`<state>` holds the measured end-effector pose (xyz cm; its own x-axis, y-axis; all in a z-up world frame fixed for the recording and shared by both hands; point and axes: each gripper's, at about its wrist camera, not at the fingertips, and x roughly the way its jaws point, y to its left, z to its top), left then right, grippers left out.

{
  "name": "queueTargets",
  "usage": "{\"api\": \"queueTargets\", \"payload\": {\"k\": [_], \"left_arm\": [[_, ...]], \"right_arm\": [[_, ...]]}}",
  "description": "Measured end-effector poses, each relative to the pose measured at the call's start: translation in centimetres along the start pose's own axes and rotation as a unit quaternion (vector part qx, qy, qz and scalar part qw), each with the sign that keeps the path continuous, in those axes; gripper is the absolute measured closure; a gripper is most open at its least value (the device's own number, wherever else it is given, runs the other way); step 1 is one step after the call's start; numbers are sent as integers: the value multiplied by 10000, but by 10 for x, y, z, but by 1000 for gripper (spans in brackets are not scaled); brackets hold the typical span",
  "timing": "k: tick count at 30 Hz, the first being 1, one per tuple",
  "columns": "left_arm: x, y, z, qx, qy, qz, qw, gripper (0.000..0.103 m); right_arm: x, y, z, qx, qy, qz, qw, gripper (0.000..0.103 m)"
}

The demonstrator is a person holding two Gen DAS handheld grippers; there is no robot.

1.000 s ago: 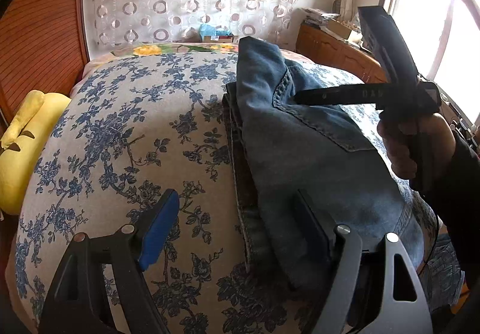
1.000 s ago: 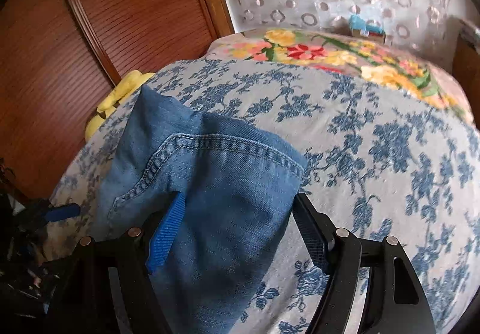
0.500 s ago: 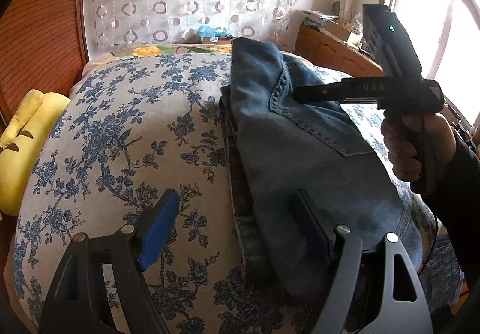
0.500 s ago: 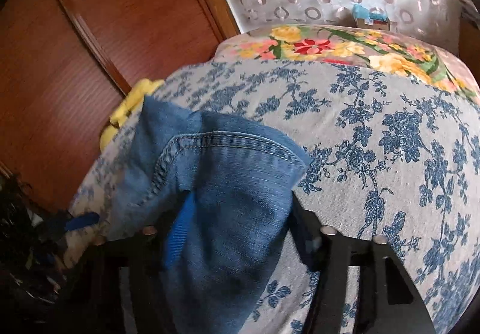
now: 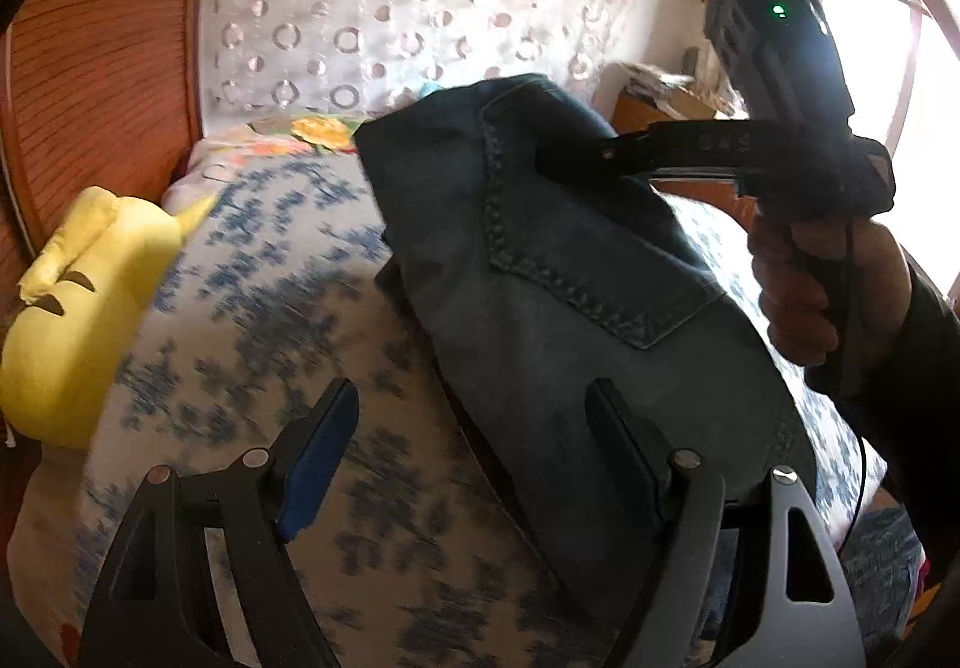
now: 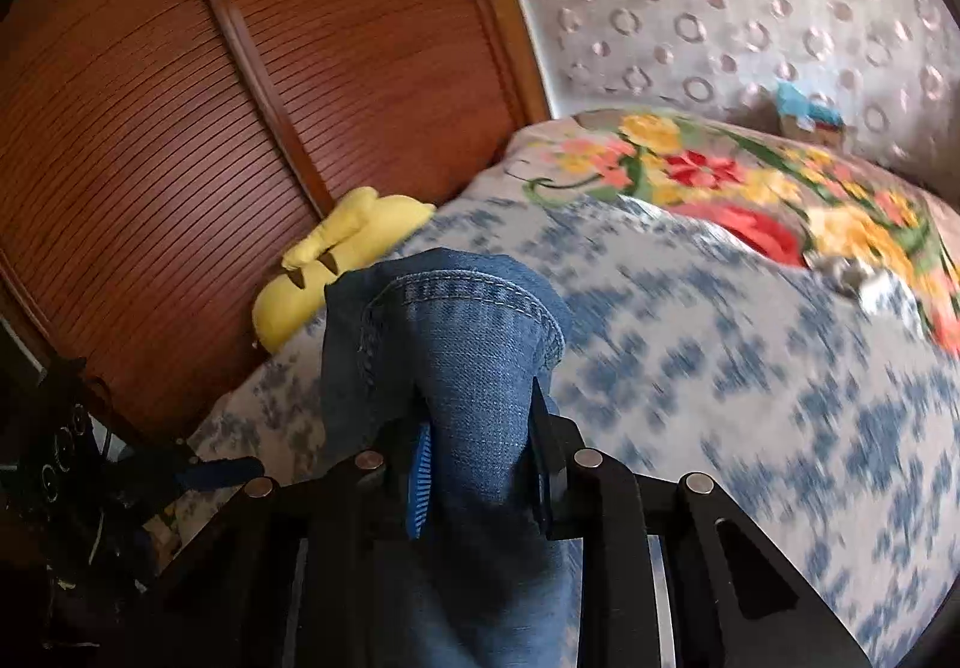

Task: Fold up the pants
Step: 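Carry the folded jeans with the right gripper toward the yellow plush toy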

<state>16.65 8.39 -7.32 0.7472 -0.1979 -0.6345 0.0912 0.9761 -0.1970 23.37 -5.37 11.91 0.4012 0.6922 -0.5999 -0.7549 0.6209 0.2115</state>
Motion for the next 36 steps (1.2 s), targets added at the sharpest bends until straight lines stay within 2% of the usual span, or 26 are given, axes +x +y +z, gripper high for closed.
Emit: {"api": "queueTargets", "payload": {"k": [6, 14, 19, 23, 26, 29, 32, 36], "left_arm": [[-3, 48, 22, -243, -177, 253, 9992, 24], [-4, 109, 50, -509, -323, 704, 9957, 24], [0, 129, 65, -524, -350, 873, 9942, 24], [11, 132, 76, -437, -344, 848, 9948, 24], [22, 132, 81, -389, -279, 783, 9958, 24], [30, 132, 83, -285, -265, 820, 9959, 24], [38, 136, 84, -234, -209, 962, 9949, 24], [44, 149, 77, -367, -24, 1147, 9927, 24]], "right_arm": [[56, 21, 39, -278, 122, 212, 9993, 78], [147, 30, 94, -226, 117, 456, 9986, 79], [204, 14, 121, 202, 45, 357, 9991, 79], [227, -4, 133, 889, -308, -49, 9956, 79], [239, -32, 129, 1682, -324, -606, 9834, 78], [246, -35, 118, 1427, -185, -820, 9862, 74], [247, -38, 116, 1166, 8, -998, 9882, 63], [230, -40, 125, 561, -165, -1514, 9867, 61]]}}
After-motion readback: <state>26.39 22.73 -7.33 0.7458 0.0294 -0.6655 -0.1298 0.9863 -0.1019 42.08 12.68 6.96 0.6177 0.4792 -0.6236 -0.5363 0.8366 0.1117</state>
